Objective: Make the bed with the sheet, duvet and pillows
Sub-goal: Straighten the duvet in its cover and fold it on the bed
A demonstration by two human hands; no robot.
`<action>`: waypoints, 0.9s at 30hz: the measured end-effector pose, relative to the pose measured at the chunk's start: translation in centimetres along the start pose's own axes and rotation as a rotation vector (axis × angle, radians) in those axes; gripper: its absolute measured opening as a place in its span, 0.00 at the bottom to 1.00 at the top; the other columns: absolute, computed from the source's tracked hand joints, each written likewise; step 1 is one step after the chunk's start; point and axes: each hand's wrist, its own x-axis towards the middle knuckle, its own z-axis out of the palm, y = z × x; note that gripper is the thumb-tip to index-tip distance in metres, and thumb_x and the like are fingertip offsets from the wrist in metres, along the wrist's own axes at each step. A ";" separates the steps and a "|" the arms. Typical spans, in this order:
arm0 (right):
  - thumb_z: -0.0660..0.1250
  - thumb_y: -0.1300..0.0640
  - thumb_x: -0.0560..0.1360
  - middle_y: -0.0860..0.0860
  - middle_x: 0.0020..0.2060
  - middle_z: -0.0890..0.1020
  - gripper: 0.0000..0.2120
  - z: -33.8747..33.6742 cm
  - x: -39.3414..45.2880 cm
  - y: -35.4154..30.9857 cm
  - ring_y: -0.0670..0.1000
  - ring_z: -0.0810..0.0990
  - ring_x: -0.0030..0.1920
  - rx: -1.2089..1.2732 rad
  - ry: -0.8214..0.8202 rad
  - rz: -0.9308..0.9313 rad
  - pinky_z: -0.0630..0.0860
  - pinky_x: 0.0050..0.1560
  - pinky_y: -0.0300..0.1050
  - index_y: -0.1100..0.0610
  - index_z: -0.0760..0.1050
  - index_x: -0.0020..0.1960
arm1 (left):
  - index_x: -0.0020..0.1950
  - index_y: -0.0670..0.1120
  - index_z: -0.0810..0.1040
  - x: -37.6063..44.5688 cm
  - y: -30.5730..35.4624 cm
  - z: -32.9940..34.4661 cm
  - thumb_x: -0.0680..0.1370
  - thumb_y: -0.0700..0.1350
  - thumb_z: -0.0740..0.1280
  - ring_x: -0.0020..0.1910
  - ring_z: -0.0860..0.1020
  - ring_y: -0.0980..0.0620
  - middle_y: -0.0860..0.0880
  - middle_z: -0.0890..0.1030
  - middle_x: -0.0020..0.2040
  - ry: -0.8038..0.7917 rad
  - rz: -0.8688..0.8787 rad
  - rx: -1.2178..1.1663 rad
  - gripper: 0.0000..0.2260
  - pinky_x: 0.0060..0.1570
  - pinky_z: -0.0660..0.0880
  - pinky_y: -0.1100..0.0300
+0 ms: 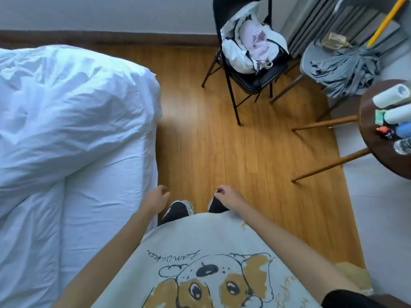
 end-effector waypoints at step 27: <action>0.58 0.48 0.80 0.52 0.65 0.75 0.20 -45.6 43.7 -44.1 0.54 0.73 0.65 -0.597 -0.167 -0.245 0.71 0.64 0.49 0.53 0.68 0.70 | 0.62 0.45 0.75 42.1 22.6 -35.0 0.79 0.48 0.61 0.58 0.76 0.46 0.47 0.79 0.60 0.125 -0.315 -0.478 0.14 0.55 0.70 0.56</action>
